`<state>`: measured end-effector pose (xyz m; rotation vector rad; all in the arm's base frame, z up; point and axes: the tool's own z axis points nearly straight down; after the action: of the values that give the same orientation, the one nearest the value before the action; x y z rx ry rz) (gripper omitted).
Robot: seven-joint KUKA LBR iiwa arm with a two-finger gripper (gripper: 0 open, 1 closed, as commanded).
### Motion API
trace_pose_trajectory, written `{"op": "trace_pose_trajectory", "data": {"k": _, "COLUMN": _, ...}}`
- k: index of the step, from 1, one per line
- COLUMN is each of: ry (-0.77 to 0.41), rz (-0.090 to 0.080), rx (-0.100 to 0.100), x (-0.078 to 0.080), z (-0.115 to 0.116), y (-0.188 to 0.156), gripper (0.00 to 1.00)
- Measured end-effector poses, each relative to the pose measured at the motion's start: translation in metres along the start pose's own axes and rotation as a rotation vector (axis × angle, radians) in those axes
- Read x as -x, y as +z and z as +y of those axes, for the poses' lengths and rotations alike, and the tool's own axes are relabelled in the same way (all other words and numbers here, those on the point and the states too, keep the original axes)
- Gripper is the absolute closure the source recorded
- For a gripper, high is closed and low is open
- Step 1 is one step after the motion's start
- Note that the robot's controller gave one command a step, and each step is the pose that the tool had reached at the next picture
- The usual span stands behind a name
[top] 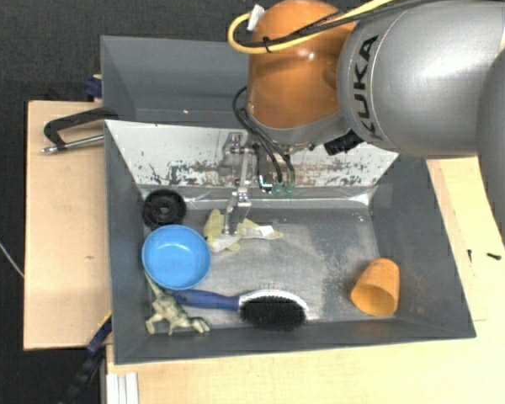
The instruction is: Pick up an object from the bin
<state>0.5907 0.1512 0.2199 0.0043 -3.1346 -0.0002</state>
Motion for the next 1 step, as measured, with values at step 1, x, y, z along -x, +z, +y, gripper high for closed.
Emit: {"op": "trace_pose_trajectory", "data": {"k": 1, "ry": 0.107, "rz": 0.001, "rx": 0.000, "x": -0.0175, "z": 0.0111, "y": 0.1405, "gripper": 0.00}}
